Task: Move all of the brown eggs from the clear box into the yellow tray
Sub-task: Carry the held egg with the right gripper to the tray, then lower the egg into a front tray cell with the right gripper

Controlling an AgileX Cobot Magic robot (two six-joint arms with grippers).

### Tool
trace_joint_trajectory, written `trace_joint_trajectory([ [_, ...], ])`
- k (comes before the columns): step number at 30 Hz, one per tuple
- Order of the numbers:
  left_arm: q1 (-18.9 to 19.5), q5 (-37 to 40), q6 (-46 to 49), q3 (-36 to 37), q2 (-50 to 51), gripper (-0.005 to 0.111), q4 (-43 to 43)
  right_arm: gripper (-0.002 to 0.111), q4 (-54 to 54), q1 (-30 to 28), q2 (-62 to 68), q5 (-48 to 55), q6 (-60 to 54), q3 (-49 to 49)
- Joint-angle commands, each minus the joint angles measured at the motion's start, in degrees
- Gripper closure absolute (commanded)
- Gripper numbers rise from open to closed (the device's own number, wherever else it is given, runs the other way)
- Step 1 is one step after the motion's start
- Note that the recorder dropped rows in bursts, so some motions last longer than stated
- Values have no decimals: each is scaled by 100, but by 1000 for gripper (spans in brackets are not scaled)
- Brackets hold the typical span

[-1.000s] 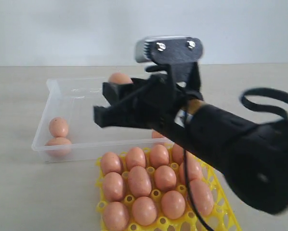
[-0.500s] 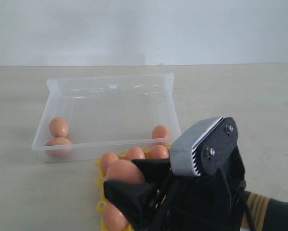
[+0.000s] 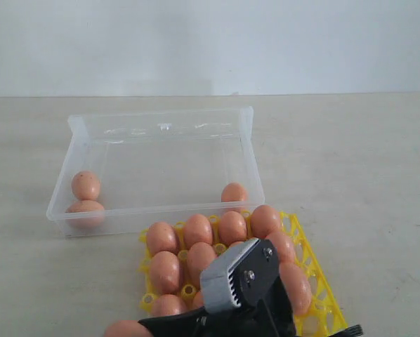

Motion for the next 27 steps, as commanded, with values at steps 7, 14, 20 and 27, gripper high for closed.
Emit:
trace_joint_trajectory([
  [7,-13,-43,24,23,24,103,24,109,-190,27,844,-701,-342,-15],
  [14,-13,-43,24,23,24,103,24,109,10,27,844,-595,-1316,-15],
  [20,-13,-43,24,23,24,103,24,109,107,27,844,470,-1806,-15],
  [27,-13,-43,24,23,24,103,24,109,223,27,844,498,-1896,-15],
])
